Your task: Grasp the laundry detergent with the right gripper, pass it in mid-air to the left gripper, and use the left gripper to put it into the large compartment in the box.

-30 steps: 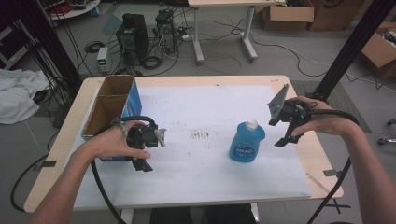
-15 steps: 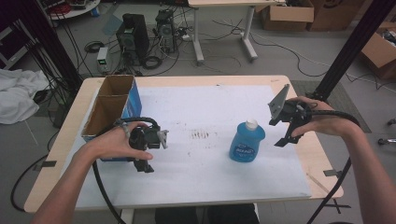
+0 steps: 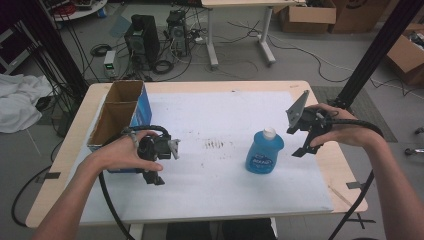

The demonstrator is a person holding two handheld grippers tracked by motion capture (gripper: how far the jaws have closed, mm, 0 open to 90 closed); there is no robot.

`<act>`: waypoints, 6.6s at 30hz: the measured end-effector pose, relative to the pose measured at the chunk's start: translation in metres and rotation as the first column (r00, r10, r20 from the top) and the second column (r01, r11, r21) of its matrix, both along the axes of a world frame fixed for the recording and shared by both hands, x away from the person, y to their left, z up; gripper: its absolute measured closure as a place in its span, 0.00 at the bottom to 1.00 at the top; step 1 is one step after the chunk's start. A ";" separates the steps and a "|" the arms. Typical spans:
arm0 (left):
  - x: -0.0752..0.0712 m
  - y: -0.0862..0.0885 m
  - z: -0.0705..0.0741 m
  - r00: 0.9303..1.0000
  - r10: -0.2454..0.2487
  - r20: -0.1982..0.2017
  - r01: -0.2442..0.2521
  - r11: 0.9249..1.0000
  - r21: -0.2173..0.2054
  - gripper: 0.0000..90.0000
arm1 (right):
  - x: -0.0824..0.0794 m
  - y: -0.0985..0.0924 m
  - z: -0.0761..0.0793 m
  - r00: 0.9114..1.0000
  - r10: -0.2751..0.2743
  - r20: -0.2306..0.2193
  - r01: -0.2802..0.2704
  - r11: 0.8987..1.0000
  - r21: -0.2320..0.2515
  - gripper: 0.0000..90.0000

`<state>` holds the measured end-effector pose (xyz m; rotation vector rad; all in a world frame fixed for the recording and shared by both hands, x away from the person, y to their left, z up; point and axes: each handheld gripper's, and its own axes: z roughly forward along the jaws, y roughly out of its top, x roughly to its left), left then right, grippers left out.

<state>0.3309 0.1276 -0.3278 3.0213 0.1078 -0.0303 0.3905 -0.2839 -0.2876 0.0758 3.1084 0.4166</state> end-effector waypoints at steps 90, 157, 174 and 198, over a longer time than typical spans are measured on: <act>0.002 -0.003 -0.011 1.000 -0.007 -0.019 0.007 1.000 -0.009 0.19 | -0.019 0.018 -0.069 0.977 -0.211 -0.026 0.200 0.873 0.444 0.39; 0.034 -0.021 0.071 0.998 0.058 0.002 -0.057 0.986 -0.159 0.20 | -0.009 0.079 -0.013 0.997 -0.076 0.016 0.057 0.851 0.522 0.49; 0.051 -0.057 0.121 1.000 0.009 0.023 -0.004 0.982 -0.190 0.20 | -0.001 0.121 -0.015 1.000 0.021 -0.013 -0.011 0.847 0.531 0.49; 0.052 -0.097 0.114 0.999 -0.034 0.015 0.036 0.984 -0.177 0.20 | 0.003 0.151 -0.020 0.997 0.068 -0.034 -0.039 0.838 0.545 0.49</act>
